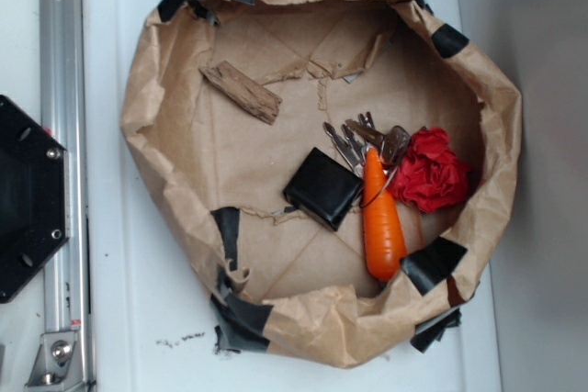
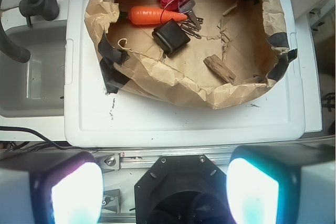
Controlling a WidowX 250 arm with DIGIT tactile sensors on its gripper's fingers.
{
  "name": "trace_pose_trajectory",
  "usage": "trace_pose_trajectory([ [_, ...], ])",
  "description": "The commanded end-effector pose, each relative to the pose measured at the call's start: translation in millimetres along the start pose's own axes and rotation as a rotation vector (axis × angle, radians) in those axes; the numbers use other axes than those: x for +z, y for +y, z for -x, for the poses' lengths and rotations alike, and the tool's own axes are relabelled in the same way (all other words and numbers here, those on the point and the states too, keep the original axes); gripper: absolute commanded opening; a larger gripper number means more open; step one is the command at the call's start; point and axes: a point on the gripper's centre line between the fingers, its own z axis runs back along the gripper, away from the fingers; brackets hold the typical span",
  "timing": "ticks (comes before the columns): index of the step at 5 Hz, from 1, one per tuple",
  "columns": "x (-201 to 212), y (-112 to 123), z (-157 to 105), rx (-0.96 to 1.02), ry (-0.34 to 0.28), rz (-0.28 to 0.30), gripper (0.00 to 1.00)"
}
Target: Grab the wood chip.
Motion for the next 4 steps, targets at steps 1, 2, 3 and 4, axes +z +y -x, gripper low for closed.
trace_pose_trajectory([
  [1, 0, 0, 0, 0.000, 0.000, 0.000, 1.00],
  [2, -34, 14, -28, -0.004, 0.038, -0.113, 1.00],
  [3, -72, 38, -61, -0.171, 0.055, -0.072, 1.00],
  [4, -103, 50, -79, -0.259, 0.075, -0.111, 1.00],
])
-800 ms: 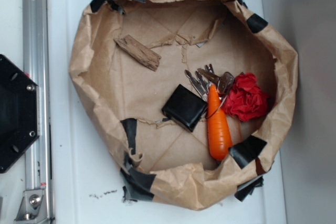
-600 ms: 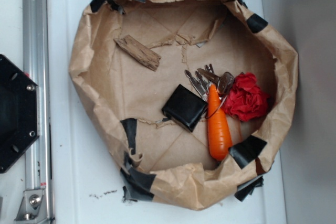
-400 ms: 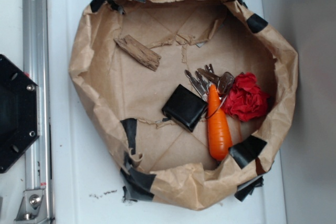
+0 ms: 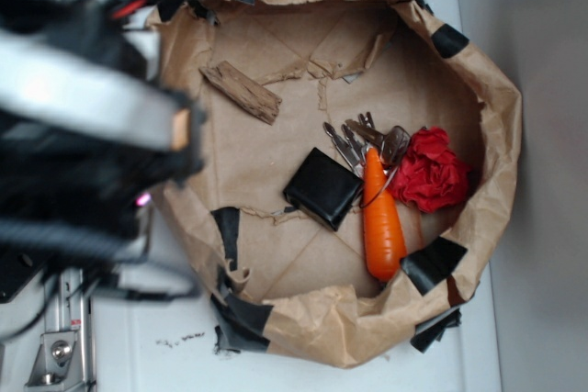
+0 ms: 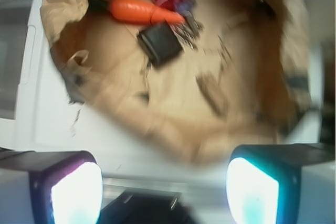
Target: Grab the wood chip.
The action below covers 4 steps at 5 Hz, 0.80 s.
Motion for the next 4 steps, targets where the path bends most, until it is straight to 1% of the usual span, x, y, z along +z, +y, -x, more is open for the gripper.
trace_pose_trajectory([
  [1, -52, 27, -28, -0.107, 0.031, -0.042, 1.00],
  [2, -66, 26, -36, -0.148, 0.057, -0.045, 1.00],
  [3, -76, 28, -34, -0.166, 0.091, -0.069, 1.00],
  [4, -88, 33, -26, -0.178, 0.126, -0.062, 1.00],
])
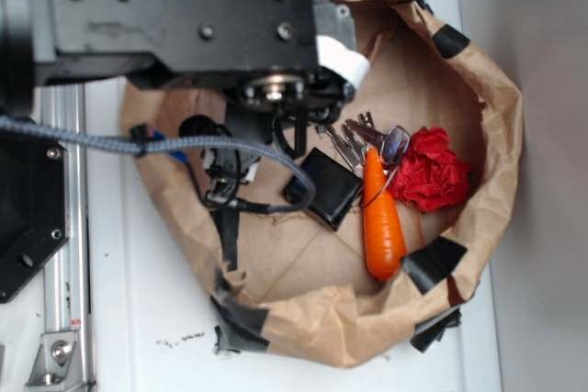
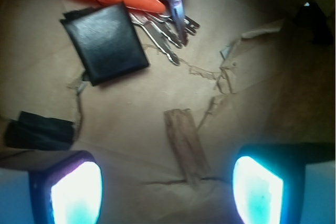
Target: Grab the wood chip.
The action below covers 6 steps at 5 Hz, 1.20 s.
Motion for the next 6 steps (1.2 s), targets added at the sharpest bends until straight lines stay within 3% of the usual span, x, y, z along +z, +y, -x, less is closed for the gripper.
trace_pose_trajectory([
  [1, -27, 2, 8, -0.011, 0.055, 0.007, 1.00],
  [2, -46, 2, 1, -0.021, 0.087, 0.001, 1.00],
  [3, -52, 1, 4, -0.028, 0.081, 0.001, 1.00],
  [5, -81, 8, 16, -0.053, -0.001, 0.006, 1.00],
  [6, -99, 3, 17, -0.074, 0.041, 0.020, 1.00],
])
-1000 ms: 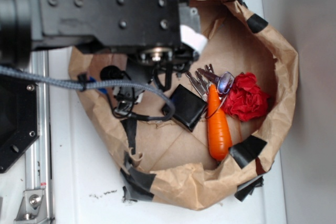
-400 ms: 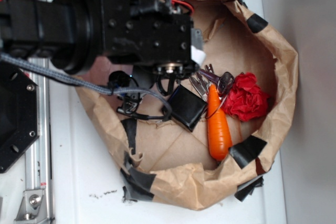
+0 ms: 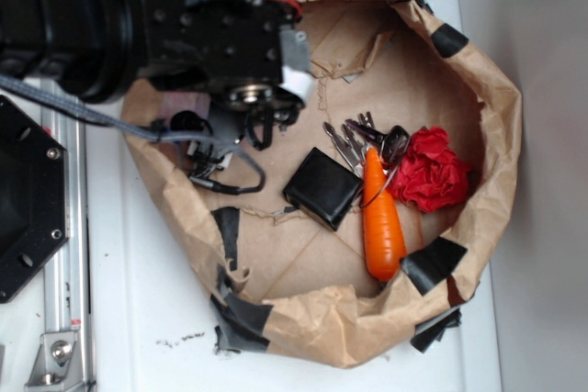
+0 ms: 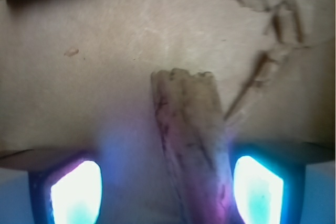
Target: Grab the wood chip.
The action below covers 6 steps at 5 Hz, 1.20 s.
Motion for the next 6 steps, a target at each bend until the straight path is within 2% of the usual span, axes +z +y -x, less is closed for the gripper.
trace_pose_trajectory([
  [1, -21, -3, 1, 0.003, 0.043, -0.001, 0.87],
  [2, -20, 0, 2, 0.024, 0.045, -0.001, 0.00],
  [4, -25, 1, 2, 0.040, 0.072, -0.014, 0.00],
  [5, -23, 2, 2, 0.046, 0.068, -0.024, 0.00],
  [6, -5, 5, -1, 0.069, 0.038, -0.035, 0.00],
])
